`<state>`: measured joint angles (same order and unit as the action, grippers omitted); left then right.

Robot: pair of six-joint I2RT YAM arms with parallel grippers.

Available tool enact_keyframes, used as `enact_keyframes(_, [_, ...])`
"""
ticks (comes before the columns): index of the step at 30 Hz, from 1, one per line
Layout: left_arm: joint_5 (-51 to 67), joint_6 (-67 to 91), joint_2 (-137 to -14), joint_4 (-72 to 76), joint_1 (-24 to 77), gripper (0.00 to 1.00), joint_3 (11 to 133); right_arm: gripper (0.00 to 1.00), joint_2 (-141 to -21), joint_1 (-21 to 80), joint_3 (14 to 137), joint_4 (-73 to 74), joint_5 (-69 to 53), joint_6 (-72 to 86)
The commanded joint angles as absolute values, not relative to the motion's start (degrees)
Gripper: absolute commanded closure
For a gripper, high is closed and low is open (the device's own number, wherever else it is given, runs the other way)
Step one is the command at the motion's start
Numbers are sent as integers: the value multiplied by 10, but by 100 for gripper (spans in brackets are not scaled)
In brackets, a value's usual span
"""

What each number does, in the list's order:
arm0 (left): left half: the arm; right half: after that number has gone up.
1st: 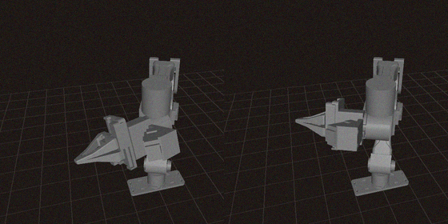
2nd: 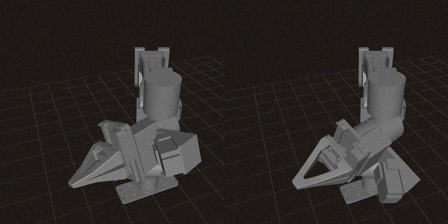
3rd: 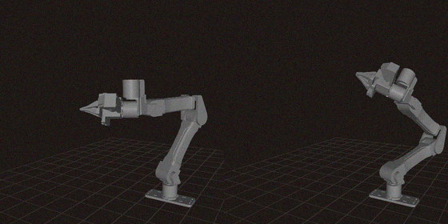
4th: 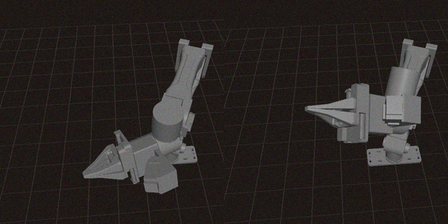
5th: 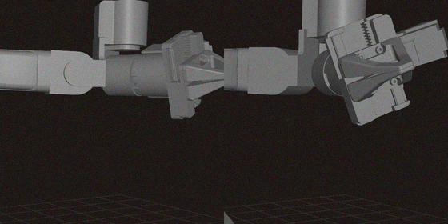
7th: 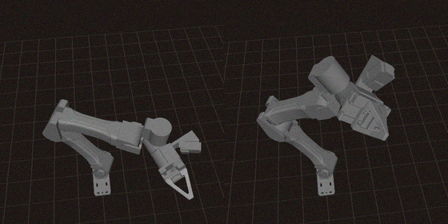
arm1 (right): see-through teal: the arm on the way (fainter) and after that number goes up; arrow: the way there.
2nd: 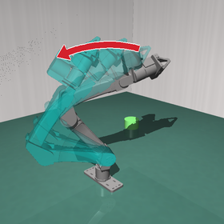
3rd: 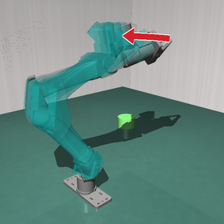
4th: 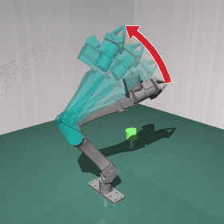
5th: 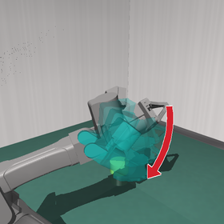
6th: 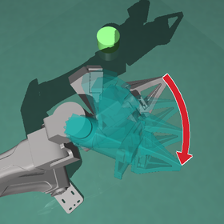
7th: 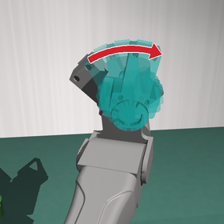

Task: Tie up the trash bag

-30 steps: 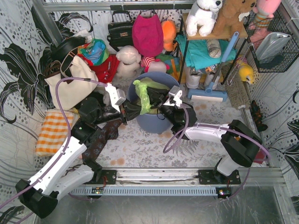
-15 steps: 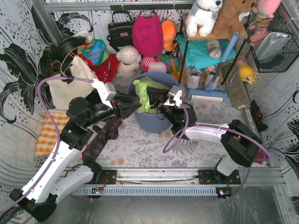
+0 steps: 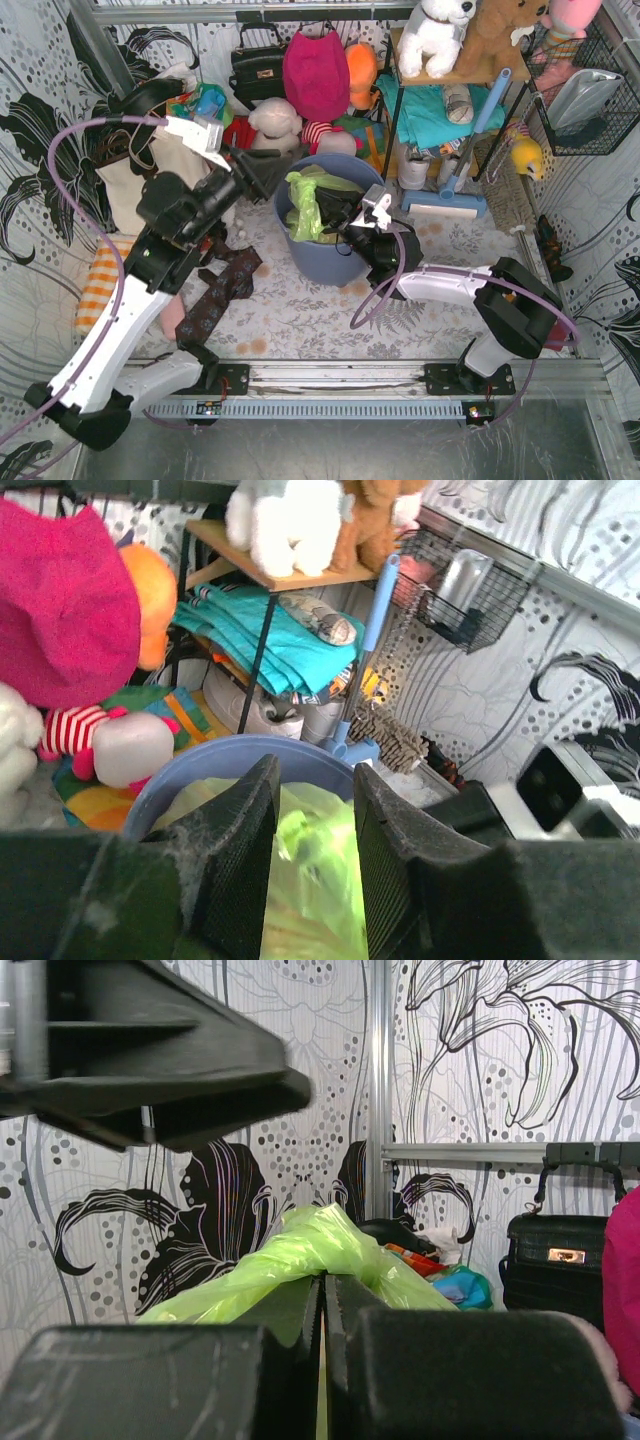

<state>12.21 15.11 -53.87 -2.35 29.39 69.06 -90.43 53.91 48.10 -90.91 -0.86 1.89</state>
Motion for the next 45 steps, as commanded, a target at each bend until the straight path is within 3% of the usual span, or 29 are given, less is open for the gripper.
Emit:
enact_keyframes(1, [105,254,-596,-68,257,56,746,100,-883,538,475,-971,-20,19])
enact_keyframes(9, [293,371,-618,-21,162,59,716,100,-881,538,477,-970,-20,18])
enact_keyframes(17, [366,394,-603,-26,155,62,708,100,-881,538,478,-971,-24,21])
enact_keyframes(41, [394,380,-630,-27,155,60,691,100,-884,538,481,-972,-26,22])
enact_keyframes(45, [399,381,-628,-22,155,66,687,100,-884,538,481,-973,-26,23])
